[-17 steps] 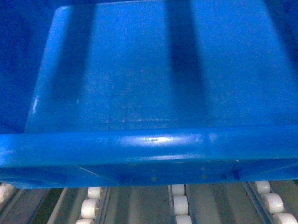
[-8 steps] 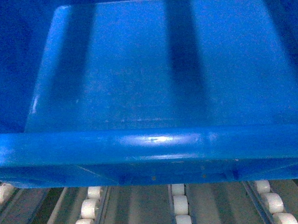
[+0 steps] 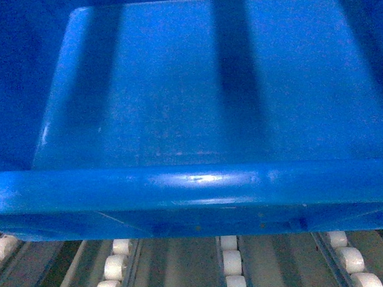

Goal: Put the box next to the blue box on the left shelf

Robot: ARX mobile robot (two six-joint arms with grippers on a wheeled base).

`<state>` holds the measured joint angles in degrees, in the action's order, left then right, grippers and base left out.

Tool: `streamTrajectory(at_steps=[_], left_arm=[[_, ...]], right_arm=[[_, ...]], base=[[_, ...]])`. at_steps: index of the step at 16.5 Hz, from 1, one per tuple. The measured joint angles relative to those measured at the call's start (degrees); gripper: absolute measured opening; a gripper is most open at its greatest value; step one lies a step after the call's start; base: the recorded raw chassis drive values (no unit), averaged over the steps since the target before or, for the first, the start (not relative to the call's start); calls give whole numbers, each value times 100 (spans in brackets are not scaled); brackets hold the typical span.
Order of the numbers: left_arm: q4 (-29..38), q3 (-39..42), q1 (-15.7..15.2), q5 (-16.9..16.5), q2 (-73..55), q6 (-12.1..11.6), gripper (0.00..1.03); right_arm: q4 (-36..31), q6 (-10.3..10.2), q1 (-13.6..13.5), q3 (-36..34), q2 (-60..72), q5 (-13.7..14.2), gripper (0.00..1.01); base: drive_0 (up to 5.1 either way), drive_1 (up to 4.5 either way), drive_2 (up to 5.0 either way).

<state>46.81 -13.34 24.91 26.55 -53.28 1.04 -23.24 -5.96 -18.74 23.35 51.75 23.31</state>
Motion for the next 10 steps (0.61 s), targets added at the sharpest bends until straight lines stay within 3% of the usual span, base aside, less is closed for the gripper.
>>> streamTrajectory(at_steps=[6,7,8,10], left_arm=[[0,0,0,0,0,0,10],[-723,-157,46,140,149,42,10],[-1775,-479,146,398,197,151,10],[-1860,-560,72,317,-197,243,10]], right_arm=[[28,2,-2,0,0,17,14],[852,17,-170,289,2,487,14],[1471,105,-179,466,74,597,14],[1574,9,72,468,396,297,14]], base=[[0,0,0],[0,0,0],[0,0,0],[0,0,0]])
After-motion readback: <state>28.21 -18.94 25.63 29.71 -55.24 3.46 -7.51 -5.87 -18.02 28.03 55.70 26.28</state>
